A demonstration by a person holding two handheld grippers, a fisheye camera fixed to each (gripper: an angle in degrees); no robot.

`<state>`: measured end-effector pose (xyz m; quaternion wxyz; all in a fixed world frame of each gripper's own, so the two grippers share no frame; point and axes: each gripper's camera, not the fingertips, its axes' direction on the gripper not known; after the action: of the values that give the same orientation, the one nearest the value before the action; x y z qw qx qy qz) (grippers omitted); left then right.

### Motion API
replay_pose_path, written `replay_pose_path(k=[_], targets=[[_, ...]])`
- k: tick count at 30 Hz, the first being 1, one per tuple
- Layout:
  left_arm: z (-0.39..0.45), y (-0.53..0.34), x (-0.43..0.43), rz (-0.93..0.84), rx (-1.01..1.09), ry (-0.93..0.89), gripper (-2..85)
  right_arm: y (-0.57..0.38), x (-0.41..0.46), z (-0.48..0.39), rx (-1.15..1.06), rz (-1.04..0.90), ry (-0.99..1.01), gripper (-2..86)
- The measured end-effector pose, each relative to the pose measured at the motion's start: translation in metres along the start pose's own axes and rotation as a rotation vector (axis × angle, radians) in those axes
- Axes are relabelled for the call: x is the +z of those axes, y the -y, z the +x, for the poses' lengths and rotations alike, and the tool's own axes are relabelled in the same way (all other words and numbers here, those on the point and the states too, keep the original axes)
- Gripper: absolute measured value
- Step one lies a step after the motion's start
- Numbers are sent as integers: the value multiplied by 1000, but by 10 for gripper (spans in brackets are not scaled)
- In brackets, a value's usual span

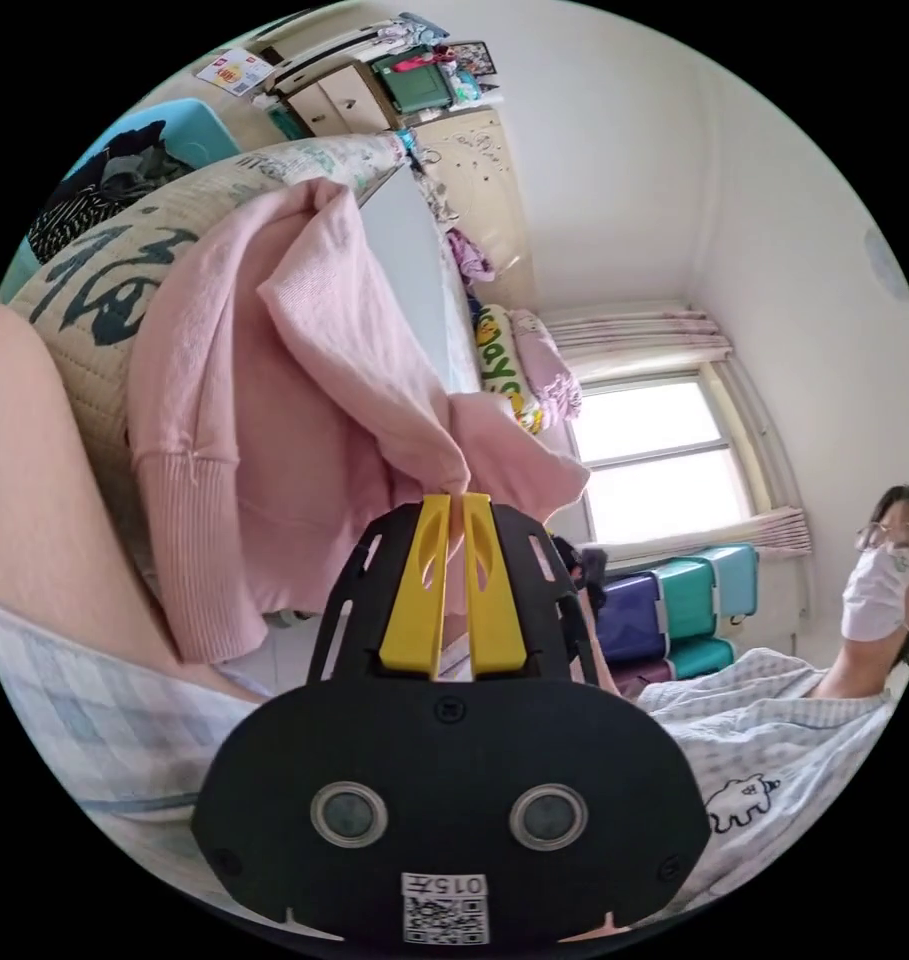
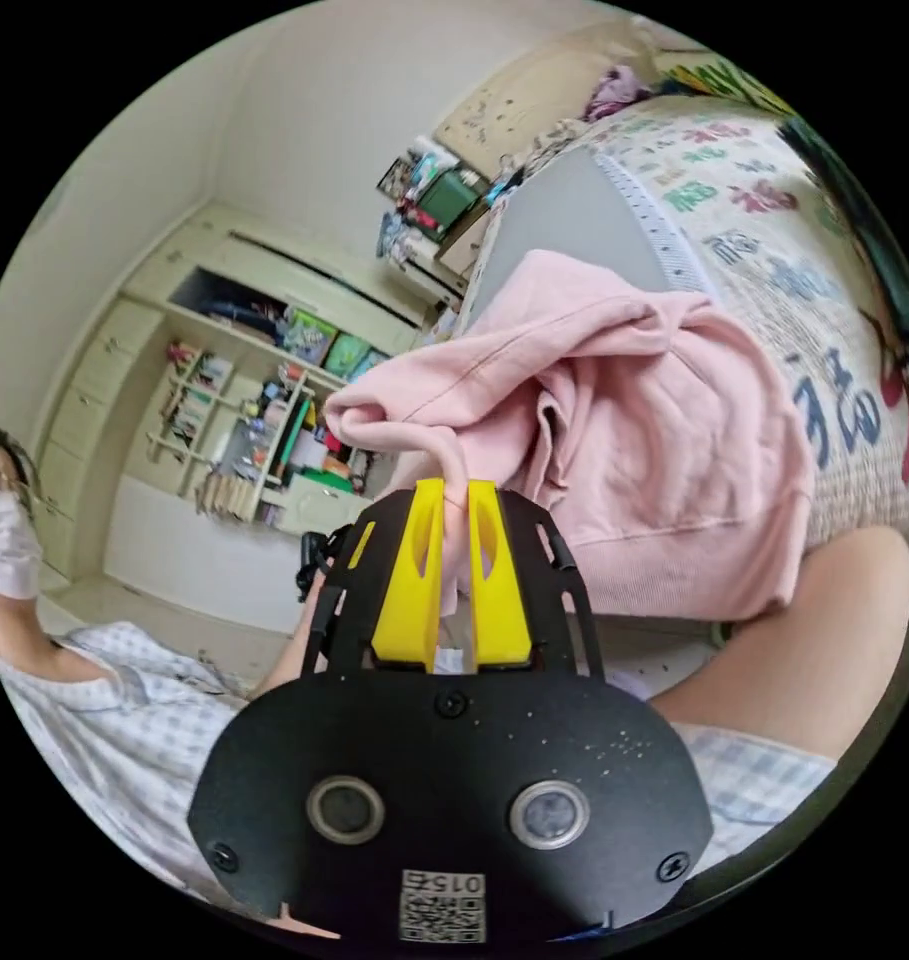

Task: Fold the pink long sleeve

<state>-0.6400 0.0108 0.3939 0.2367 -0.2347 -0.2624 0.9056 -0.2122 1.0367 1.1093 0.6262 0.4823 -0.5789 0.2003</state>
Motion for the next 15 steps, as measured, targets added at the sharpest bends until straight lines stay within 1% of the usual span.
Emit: replay_pose_path(k=[3, 5, 8, 11, 13, 14, 15], targets=[[6, 14, -9, 8, 32, -116, 0, -13, -35, 16, 75, 55, 113, 48], [13, 28, -10, 7, 58, -151, -1, -10, -43, 11, 74, 81, 142, 48], [31, 71, -12, 34, 117, -199, 0, 23, -50, -5, 42, 142, 224, 46], [59, 154, -7, 42, 197, -217, 5, 104, -58, -27, -41, 166, 246, 46], [93, 245, 12, 64, 260, -179, 13, 198, -57, -54, -116, 194, 173, 48], [100, 268, 17, 82, 246, -161, 20, 225, -55, -60, -126, 200, 140, 49], [114, 311, 28, 139, 216, -124, 32, 280, -46, -68, -118, 211, 90, 53]])
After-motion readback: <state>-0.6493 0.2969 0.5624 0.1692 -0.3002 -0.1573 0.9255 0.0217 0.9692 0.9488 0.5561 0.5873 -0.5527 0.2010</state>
